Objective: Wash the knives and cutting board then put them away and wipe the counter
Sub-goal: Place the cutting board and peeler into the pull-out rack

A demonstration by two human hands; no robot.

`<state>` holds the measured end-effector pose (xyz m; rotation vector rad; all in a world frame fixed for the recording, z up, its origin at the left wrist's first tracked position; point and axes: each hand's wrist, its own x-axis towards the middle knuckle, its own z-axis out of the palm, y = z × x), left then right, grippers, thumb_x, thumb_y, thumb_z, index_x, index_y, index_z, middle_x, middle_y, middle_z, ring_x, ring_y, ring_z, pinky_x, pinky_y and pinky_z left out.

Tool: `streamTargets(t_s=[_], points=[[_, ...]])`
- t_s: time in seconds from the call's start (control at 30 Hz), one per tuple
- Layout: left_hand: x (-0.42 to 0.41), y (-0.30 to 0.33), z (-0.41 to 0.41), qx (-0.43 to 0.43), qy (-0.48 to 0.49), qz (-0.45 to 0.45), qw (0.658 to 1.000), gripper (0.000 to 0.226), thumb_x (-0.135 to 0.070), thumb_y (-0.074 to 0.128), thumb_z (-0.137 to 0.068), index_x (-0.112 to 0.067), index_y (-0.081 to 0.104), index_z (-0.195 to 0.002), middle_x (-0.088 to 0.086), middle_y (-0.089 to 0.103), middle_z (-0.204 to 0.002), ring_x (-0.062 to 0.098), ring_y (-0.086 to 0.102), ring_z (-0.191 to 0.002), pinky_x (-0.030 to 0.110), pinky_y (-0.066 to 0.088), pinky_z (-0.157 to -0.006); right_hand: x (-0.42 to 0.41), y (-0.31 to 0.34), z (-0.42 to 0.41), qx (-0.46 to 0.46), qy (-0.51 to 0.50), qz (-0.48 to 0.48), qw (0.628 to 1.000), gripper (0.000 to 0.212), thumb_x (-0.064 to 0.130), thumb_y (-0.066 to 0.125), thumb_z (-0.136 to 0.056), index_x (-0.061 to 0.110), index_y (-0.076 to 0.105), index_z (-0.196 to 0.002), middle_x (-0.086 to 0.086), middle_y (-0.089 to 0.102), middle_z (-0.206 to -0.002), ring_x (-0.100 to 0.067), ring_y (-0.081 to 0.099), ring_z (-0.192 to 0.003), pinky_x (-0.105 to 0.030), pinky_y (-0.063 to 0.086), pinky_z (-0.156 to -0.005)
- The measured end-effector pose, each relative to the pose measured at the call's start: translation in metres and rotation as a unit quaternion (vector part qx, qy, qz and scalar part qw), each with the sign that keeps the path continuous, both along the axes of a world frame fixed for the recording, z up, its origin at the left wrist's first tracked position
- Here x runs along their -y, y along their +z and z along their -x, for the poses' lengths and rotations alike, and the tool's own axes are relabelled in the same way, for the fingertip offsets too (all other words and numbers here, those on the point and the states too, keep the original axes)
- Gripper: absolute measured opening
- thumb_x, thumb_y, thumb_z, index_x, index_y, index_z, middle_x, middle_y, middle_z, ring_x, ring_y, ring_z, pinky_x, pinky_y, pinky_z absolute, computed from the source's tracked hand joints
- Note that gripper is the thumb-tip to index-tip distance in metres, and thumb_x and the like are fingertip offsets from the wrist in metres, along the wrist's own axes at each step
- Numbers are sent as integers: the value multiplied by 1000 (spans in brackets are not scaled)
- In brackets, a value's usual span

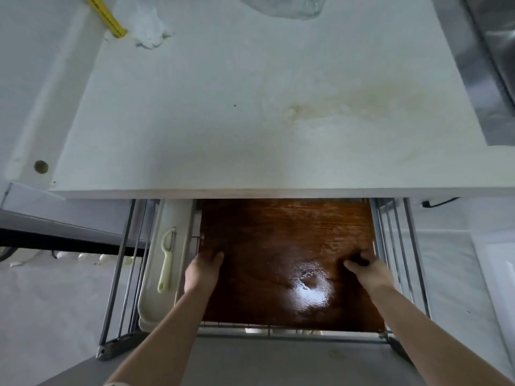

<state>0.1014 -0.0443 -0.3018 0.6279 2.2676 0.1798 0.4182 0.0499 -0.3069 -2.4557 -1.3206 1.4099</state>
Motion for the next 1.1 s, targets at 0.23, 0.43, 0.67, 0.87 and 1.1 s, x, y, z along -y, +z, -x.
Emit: streamTargets(t_s=[0.23, 0.43, 0.67, 0.87, 1.1], points=[[36, 74, -42, 106, 1, -40, 994, 40, -50, 46, -93, -19, 69, -103, 9, 70, -102, 26, 63, -99, 34, 49, -91, 43, 59, 15, -111, 45, 15, 993, 46, 27, 65, -87, 10, 54, -128, -9, 54, -134, -25, 51, -122, -30, 39, -100], [83, 131, -65, 127, -1, -73, 989, 42, -51, 46, -92, -18, 69, -104, 5, 71, -98, 22, 64, -95, 37, 49, -93, 93, 114, 24, -169, 69, 12, 983, 37, 22, 65, -87, 8, 58, -120, -11, 58, -127, -21, 53, -120, -16, 37, -84], [139, 165, -61, 138, -37, -96, 985, 25, -46, 63, -85, -28, 68, -103, -10, 68, -96, 8, 62, -95, 21, 44, -80, 138, 161, 34, -174, 171, -3, 970, 39, 30, 63, -88, 13, 58, -122, -5, 62, -118, -15, 55, -105, -21, 38, -88], [165, 167, -60, 119, -146, -78, 979, 2, -48, 69, -77, -47, 67, -78, -17, 72, -94, 4, 64, -95, 25, 50, -90, 181, 169, 43, -158, 193, -25, 968, 33, 34, 66, -85, 18, 64, -113, 3, 64, -106, -11, 58, -98, -19, 42, -82], [175, 159, -66, 10, -208, -126, 970, 16, -43, 65, -80, -36, 70, -94, -20, 67, -103, 2, 52, -101, 18, 29, -91, 215, 155, 46, -27, 295, -115, 948, 30, 38, 69, -81, 28, 70, -109, 9, 68, -108, -11, 58, -107, -18, 39, -93]])
